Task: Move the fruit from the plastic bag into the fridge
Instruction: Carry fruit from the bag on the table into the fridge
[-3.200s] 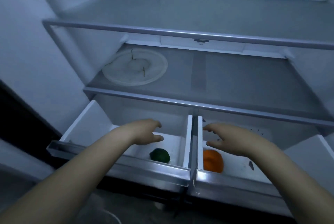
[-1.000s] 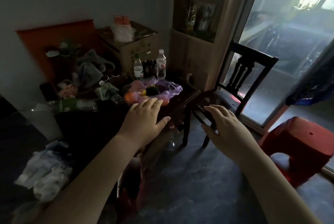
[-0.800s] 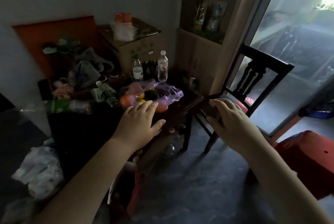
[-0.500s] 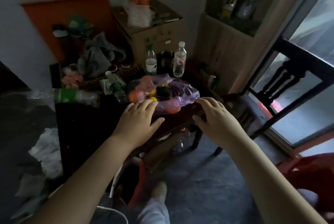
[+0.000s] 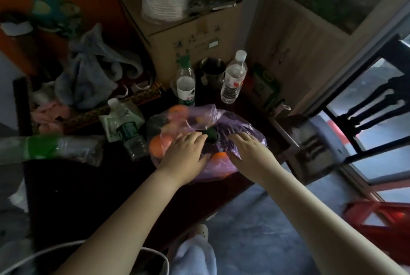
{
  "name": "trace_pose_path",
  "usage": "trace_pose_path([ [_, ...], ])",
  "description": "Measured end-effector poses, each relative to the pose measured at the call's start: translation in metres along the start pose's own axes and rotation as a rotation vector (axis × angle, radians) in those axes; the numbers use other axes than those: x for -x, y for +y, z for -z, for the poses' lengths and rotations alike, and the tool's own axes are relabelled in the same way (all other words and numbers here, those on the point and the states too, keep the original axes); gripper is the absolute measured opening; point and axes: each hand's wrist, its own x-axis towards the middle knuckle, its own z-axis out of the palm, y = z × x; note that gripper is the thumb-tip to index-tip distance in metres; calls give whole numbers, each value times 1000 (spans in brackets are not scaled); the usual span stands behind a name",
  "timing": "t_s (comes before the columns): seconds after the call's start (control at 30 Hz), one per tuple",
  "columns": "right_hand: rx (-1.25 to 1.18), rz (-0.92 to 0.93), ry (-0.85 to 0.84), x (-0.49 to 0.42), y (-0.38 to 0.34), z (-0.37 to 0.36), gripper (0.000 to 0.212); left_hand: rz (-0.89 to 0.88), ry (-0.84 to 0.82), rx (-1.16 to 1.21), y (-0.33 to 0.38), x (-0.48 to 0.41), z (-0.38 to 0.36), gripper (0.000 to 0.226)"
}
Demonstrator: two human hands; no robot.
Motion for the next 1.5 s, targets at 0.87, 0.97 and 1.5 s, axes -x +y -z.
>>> trace_pose_path([
  [0.87, -155, -199, -230, -42, 28, -86, 72, -52, -93, 38, -44, -121, -96, 56],
  [0.97, -154, -213, -257, -37, 26, -88, 85, -25, -81, 24, -48, -121, -95, 59],
  [1.5, -239, -172, 6, -18, 16, -90, 75, -75, 1, 65, -48, -86, -79, 55],
])
